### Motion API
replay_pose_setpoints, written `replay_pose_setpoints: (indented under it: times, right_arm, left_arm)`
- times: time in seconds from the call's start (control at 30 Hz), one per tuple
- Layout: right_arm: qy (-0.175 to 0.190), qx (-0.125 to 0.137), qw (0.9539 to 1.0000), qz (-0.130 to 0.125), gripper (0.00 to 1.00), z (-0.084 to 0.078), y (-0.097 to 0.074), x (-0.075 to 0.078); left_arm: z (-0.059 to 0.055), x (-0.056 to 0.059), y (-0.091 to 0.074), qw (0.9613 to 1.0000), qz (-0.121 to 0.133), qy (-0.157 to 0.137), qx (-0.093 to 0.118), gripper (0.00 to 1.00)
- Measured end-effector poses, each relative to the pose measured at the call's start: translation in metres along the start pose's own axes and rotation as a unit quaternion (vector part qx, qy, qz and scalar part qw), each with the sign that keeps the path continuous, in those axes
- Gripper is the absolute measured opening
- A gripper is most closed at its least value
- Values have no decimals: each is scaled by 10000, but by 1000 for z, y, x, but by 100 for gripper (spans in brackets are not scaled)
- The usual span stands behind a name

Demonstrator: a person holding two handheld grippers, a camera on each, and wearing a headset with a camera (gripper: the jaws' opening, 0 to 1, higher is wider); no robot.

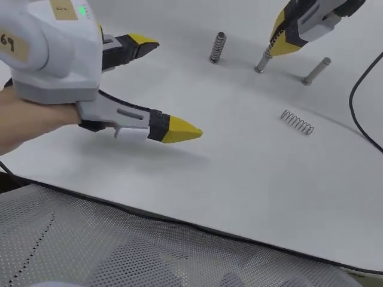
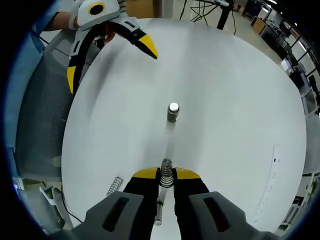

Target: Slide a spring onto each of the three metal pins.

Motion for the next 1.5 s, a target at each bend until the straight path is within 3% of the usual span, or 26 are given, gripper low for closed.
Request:
replay_pose_setpoints:
  times: [0.57, 1.37, 1.5]
  right_arm:
    - [-119, -135, 9998, 85, 8, 4, 21, -2]
    - [-68, -157, 9998, 81, 9, 3, 28, -5]
    - [-69, -165, 9998, 118, 16, 2, 30, -7]
  left_arm:
    - [-1, -5, -2, 9999, 61, -72, 45, 93]
    - [-3, -6, -1, 9999, 37, -106, 11, 93]
    - [-3, -6, -1, 9999, 37, -101, 12, 93]
Point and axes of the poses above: the centre of the closed fingertips' face, and the gripper's own axes: y roughly forward along the fingers, x roughly to its right, z roughly out of its top, the point moved 7 cm from there along -y, roughly backward along the fingers, and after that the axes turned 12 degrees about -x, right-handed, at the moved point
